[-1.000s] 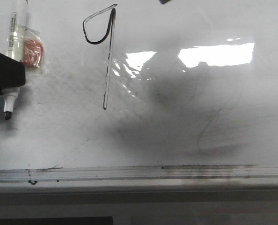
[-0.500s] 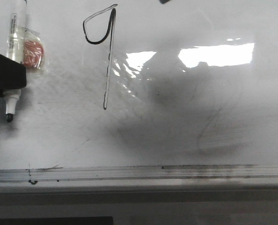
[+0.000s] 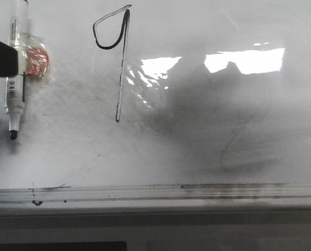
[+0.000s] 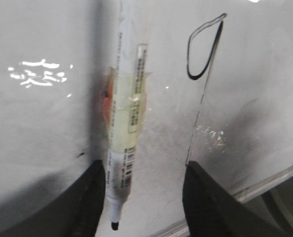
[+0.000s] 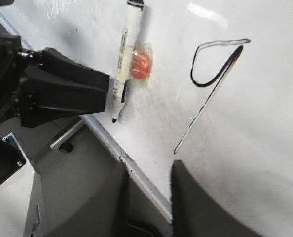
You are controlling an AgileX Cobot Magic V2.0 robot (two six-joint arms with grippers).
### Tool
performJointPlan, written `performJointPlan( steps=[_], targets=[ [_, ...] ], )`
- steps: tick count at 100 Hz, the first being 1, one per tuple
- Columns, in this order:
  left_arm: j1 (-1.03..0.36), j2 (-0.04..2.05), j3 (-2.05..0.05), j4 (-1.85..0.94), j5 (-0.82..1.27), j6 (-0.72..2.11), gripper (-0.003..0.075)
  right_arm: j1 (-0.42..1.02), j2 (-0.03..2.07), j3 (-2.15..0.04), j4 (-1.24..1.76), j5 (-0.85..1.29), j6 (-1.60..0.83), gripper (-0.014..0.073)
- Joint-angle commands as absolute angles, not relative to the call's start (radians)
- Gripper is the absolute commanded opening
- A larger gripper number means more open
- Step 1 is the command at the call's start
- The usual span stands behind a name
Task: Write number 9 on whiteboard
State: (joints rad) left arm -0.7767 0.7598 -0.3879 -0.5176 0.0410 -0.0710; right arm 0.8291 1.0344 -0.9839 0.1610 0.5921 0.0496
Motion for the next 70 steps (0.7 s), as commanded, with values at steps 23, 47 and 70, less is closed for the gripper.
performJointPlan(
  steps=[23, 47, 70],
  targets=[
    [-0.776, 0.487, -0.415, -0.32, -0.014, -0.07, -0.002, 0.831, 0.732, -0.716, -0.026, 0.191, 0.044, -0.0064],
    [-0.776, 0.308, -0.299, -0.245, -0.014, -0.07, -0.002, 0.831, 0.427, -0.43, -0.08, 0.012, 0.044, -0.0064],
    [-0.776, 0.268, -0.191, -0.255, -0.014, -0.07, -0.002, 0.831, 0.201, -0.239, -0.099, 0.027, 0.044, -0.0064]
  ],
)
